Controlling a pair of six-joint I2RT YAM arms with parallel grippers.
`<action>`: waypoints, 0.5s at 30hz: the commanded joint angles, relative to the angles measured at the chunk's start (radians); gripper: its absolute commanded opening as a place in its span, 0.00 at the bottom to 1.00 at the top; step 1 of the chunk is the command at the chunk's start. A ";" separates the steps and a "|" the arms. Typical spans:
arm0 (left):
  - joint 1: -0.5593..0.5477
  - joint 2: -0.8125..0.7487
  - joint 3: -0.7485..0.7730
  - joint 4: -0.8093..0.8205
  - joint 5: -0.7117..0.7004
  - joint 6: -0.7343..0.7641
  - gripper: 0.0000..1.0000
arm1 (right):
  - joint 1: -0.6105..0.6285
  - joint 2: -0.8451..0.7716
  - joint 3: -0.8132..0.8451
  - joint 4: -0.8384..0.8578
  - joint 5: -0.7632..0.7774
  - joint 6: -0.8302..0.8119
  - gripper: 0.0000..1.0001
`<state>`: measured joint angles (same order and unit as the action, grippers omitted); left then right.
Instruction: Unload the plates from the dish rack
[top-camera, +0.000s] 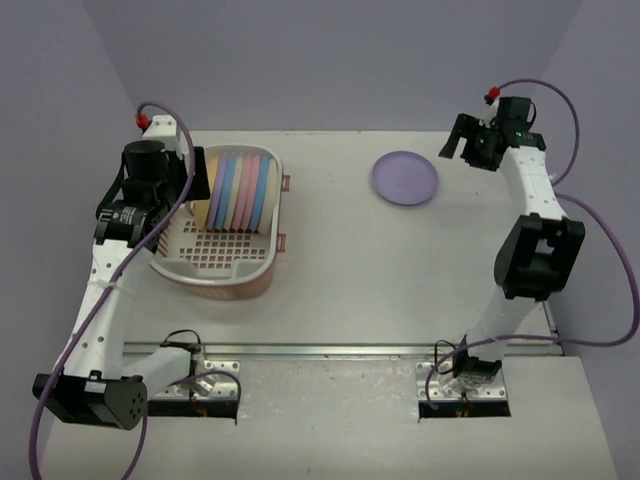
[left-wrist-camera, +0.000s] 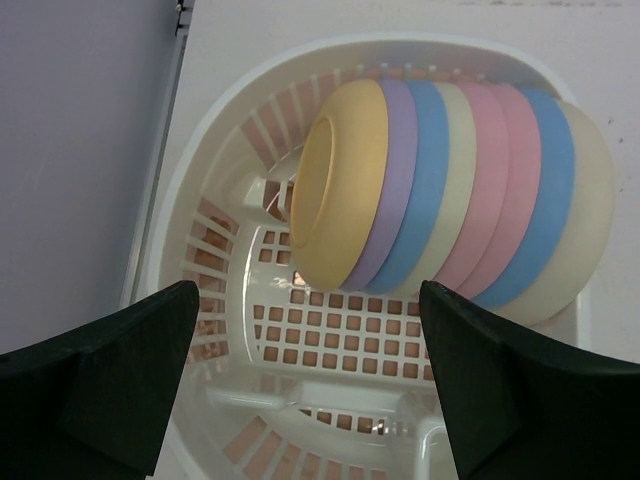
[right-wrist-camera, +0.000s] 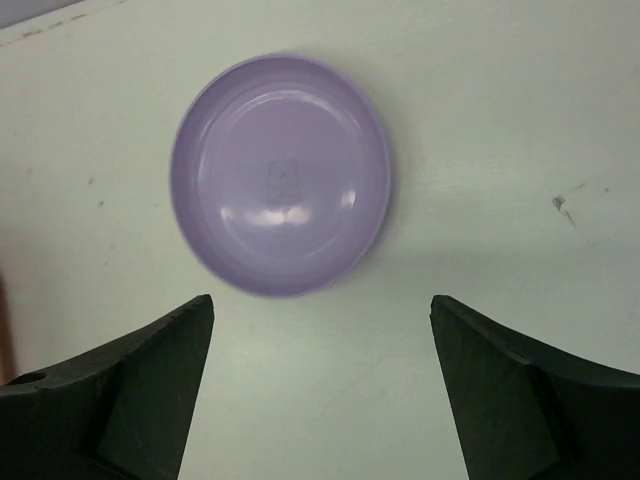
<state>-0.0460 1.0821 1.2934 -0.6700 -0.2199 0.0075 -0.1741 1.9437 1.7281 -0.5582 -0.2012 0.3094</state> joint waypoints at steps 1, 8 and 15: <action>0.009 0.010 -0.049 -0.013 -0.010 0.092 0.88 | -0.002 -0.258 -0.154 0.052 -0.082 -0.049 0.89; -0.038 0.012 -0.206 0.077 -0.138 0.174 0.79 | 0.009 -0.583 -0.475 0.110 -0.133 -0.042 0.99; -0.080 0.003 -0.360 0.198 -0.213 0.234 0.76 | 0.012 -0.735 -0.640 0.141 -0.128 -0.053 0.99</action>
<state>-0.1130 1.0978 0.9706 -0.5850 -0.3638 0.1920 -0.1665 1.2564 1.1219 -0.4709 -0.3196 0.2761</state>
